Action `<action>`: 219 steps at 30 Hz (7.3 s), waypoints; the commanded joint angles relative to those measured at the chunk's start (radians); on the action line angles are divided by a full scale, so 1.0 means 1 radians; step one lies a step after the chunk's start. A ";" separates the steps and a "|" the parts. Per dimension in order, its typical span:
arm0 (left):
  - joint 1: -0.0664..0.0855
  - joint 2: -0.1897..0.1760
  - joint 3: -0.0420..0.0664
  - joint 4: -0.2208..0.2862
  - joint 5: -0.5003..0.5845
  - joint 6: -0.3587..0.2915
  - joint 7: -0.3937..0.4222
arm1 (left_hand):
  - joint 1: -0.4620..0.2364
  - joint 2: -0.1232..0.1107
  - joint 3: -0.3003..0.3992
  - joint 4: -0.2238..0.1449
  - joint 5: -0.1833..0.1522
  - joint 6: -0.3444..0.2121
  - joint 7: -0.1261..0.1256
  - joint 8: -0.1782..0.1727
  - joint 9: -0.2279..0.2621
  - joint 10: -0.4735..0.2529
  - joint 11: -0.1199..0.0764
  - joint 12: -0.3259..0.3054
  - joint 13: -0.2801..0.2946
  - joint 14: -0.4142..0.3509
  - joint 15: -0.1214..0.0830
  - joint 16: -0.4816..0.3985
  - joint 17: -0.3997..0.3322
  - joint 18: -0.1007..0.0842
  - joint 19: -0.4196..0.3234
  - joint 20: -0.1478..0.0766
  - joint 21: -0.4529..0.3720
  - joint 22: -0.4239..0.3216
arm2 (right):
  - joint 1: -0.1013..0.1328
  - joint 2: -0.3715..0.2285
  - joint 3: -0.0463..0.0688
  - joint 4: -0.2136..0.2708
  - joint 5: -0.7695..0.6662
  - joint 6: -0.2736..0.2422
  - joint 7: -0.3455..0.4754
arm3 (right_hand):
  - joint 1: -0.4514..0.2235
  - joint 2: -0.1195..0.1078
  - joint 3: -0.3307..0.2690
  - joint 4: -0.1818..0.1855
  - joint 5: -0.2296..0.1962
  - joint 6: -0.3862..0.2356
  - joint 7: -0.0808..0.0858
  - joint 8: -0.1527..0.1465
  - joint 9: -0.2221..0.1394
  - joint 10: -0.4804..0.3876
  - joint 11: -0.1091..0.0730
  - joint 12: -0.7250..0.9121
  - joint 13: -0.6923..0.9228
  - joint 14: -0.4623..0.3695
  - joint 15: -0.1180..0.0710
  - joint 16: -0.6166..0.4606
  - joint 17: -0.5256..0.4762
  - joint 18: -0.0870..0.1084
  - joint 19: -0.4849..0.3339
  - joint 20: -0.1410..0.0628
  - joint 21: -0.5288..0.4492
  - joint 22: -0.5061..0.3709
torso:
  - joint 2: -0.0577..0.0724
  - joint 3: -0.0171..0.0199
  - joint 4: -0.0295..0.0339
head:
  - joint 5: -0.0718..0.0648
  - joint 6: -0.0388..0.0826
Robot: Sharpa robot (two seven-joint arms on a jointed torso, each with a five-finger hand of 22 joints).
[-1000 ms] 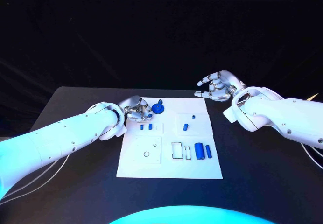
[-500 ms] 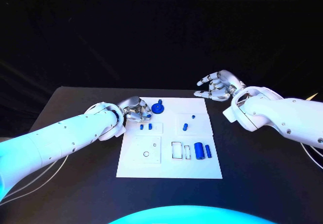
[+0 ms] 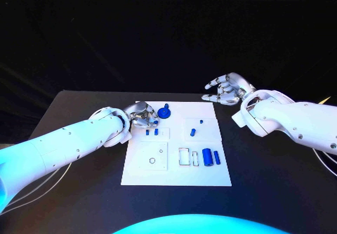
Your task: Assemble the parts on the task board
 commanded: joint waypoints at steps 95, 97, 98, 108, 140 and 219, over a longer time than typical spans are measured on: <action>-0.001 0.003 0.002 -0.013 0.006 0.014 0.005 | -0.014 0.031 -0.060 0.003 -0.012 0.029 0.002 -0.005 0.028 -0.005 0.004 0.036 -0.005 -0.008 0.002 0.044 -0.021 0.005 0.008 0.006 0.026 0.018 | -0.001 0.003 0.000 -0.004 -0.002 0.004 0.003 | -0.040 0.008 0.036 0.008 0.008 -0.001 -0.005 0.020 0.008 -0.015 -0.006 0.003 -0.003 0.065 -0.002 -0.011 0.093 0.018 0.014 -0.010 -0.011 0.125 | 0.000 -0.0006 -0.0002 | -0.003 -0.001; -0.001 0.002 0.002 -0.012 0.010 0.009 0.009 | -0.014 0.031 -0.060 0.003 -0.012 0.029 0.002 -0.006 0.028 -0.004 0.004 0.037 -0.005 -0.008 0.002 0.044 -0.022 0.005 0.008 0.006 0.026 0.018 | -0.001 0.003 0.000 -0.005 -0.002 0.004 0.003 | -0.043 0.008 0.037 0.008 0.008 -0.002 -0.006 0.025 0.008 -0.013 -0.007 0.007 -0.002 0.066 -0.002 -0.012 0.093 0.018 0.015 -0.011 -0.013 0.125 | 0.000 -0.0002 -0.0002 | -0.003 -0.001; -0.001 0.002 0.002 -0.011 0.011 0.006 0.010 | -0.014 0.032 -0.060 0.002 -0.012 0.029 0.002 -0.006 0.028 -0.003 0.004 0.039 -0.005 -0.008 0.002 0.045 -0.022 0.005 0.008 0.006 0.026 0.018 | -0.001 0.003 0.000 -0.005 -0.002 0.004 0.003 | -0.043 0.008 0.037 0.008 0.008 -0.002 -0.006 0.025 0.008 -0.013 -0.007 0.007 -0.002 0.066 -0.002 -0.012 0.093 0.018 0.015 -0.011 -0.013 0.125 | 0.000 -0.0001 -0.0002 | -0.003 -0.001; -0.001 0.003 0.003 -0.012 0.017 0.001 0.014 | -0.014 0.032 -0.060 0.002 -0.012 0.029 0.002 -0.006 0.027 -0.001 0.004 0.040 -0.005 -0.008 0.002 0.046 -0.023 0.005 0.008 0.006 0.027 0.019 | -0.001 0.003 0.000 -0.005 -0.002 0.004 0.003 | -0.043 0.008 0.037 0.008 0.008 -0.002 -0.006 0.025 0.008 -0.013 -0.007 0.007 -0.002 0.066 -0.002 -0.012 0.093 0.018 0.015 -0.011 -0.013 0.125 | 0.000 -0.0001 0.0008 | -0.004 0.001; -0.001 0.012 0.003 -0.030 -0.017 0.022 -0.015 | -0.015 0.032 -0.062 0.002 -0.014 0.029 0.003 -0.008 0.026 0.002 0.005 0.046 -0.005 -0.005 0.002 0.049 -0.023 0.005 0.008 0.007 0.028 0.020 | -0.001 -0.001 0.000 0.000 -0.002 0.003 0.001 | -0.044 0.008 0.037 0.008 0.008 -0.002 -0.006 0.026 0.008 -0.013 -0.007 0.007 -0.003 0.066 -0.002 -0.012 0.094 0.018 0.015 -0.011 -0.014 0.124 | 0.002 -0.0003 0.0018 | -0.008 -0.003; -0.001 0.020 0.003 -0.039 -0.019 0.051 -0.021 | -0.013 0.031 -0.063 -0.001 -0.015 0.022 0.005 -0.017 0.020 0.005 0.006 0.052 -0.008 0.003 0.003 0.056 -0.021 0.005 0.008 0.008 0.032 0.023 | -0.001 0.003 0.000 -0.006 -0.002 0.006 0.002 | -0.045 0.007 0.037 0.008 0.008 -0.002 -0.006 0.026 0.008 -0.013 -0.007 0.007 -0.003 0.066 -0.002 -0.012 0.095 0.018 0.015 -0.011 -0.015 0.124 | 0.001 -0.0007 0.0023 | -0.014 -0.006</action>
